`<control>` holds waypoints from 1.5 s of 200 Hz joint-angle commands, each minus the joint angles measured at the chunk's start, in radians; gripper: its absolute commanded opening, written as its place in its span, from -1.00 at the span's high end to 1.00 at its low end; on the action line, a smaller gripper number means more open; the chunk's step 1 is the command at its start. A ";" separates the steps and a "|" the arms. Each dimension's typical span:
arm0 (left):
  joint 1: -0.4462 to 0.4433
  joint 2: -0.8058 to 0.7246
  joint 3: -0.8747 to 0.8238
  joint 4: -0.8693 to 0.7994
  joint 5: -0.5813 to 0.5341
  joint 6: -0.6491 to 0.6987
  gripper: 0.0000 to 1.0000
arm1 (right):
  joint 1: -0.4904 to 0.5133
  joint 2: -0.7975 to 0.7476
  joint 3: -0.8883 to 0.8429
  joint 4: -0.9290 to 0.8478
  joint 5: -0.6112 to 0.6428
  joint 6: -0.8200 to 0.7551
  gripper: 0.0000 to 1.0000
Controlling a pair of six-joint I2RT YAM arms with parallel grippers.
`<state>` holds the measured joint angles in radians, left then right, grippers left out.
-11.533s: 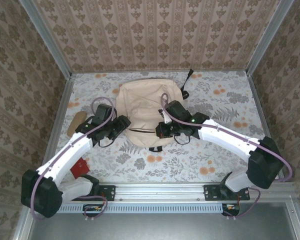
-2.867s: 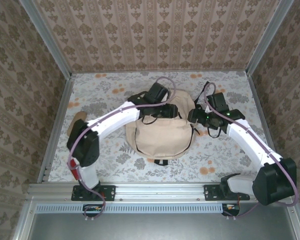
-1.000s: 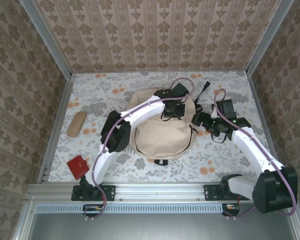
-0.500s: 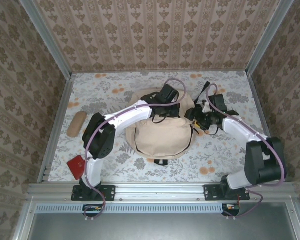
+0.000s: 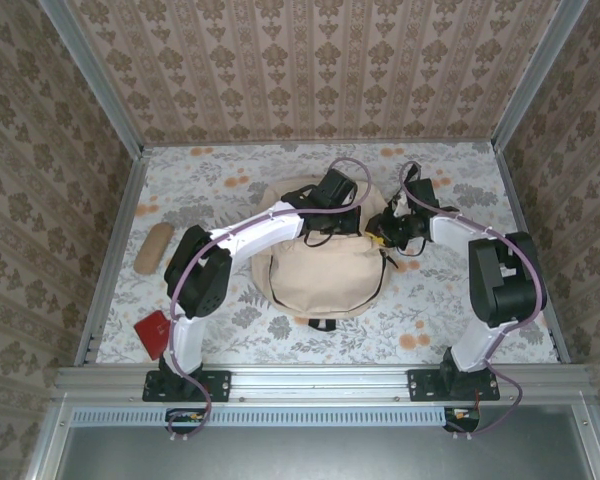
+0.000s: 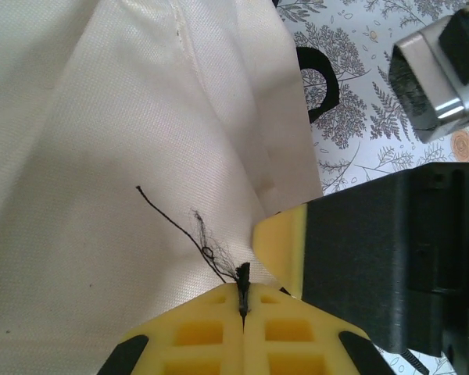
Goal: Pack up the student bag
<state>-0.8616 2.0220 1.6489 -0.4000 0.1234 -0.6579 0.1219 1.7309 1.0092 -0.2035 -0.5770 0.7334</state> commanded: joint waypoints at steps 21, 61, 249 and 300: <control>0.016 -0.029 0.002 -0.057 -0.052 0.019 1.00 | -0.002 -0.002 0.018 0.016 -0.023 -0.001 1.00; 0.025 -0.101 -0.041 -0.124 -0.166 0.073 1.00 | -0.003 -0.060 0.014 -0.094 0.122 -0.044 1.00; 0.258 -0.309 -0.370 -0.195 -0.303 0.075 1.00 | 0.000 -0.100 -0.021 -0.149 0.242 -0.077 1.00; 0.285 -0.324 -0.363 -0.209 -0.240 0.081 0.77 | 0.001 -0.142 -0.033 -0.159 0.311 -0.082 1.00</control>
<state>-0.5972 1.7397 1.2800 -0.5575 -0.1089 -0.5823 0.1394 1.6215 0.9932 -0.2890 -0.3893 0.6731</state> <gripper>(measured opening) 0.052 0.062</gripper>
